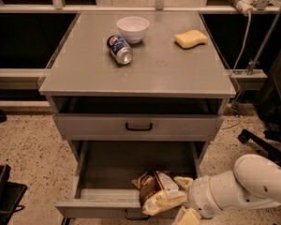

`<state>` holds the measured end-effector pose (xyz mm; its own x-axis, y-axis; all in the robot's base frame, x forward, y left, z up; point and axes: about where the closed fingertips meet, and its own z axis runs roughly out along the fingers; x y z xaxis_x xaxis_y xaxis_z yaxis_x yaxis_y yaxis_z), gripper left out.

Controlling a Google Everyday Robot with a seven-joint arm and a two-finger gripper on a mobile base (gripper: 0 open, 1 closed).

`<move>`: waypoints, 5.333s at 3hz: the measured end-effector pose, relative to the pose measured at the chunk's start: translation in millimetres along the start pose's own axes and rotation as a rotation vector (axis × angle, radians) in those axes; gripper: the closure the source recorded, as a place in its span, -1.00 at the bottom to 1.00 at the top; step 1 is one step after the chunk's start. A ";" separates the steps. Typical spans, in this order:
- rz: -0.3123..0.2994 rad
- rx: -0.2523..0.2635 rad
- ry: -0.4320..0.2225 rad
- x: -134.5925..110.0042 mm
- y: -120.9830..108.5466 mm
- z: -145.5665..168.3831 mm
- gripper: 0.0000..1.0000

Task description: Pick brown chip bag from middle drawer and place on counter

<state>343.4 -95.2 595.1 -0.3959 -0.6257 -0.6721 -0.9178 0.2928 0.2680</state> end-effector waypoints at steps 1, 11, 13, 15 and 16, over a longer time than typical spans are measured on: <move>-0.003 0.001 0.001 -1.2 0.2 -0.4 -1.00; 0.053 0.155 0.052 46.1 -110.3 96.4 0.30; 0.052 0.154 0.052 46.0 -110.2 96.4 1.00; 0.035 0.105 -0.004 29.0 -97.5 86.1 1.00; 0.017 0.067 -0.083 2.6 -77.4 41.1 1.00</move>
Offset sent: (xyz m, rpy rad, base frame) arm 0.0661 -0.0159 -0.0416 -0.0340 -0.0556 -0.0249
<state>414.6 -89.8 544.2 -0.4054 -0.5588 -0.7235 -0.9058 0.3525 0.2352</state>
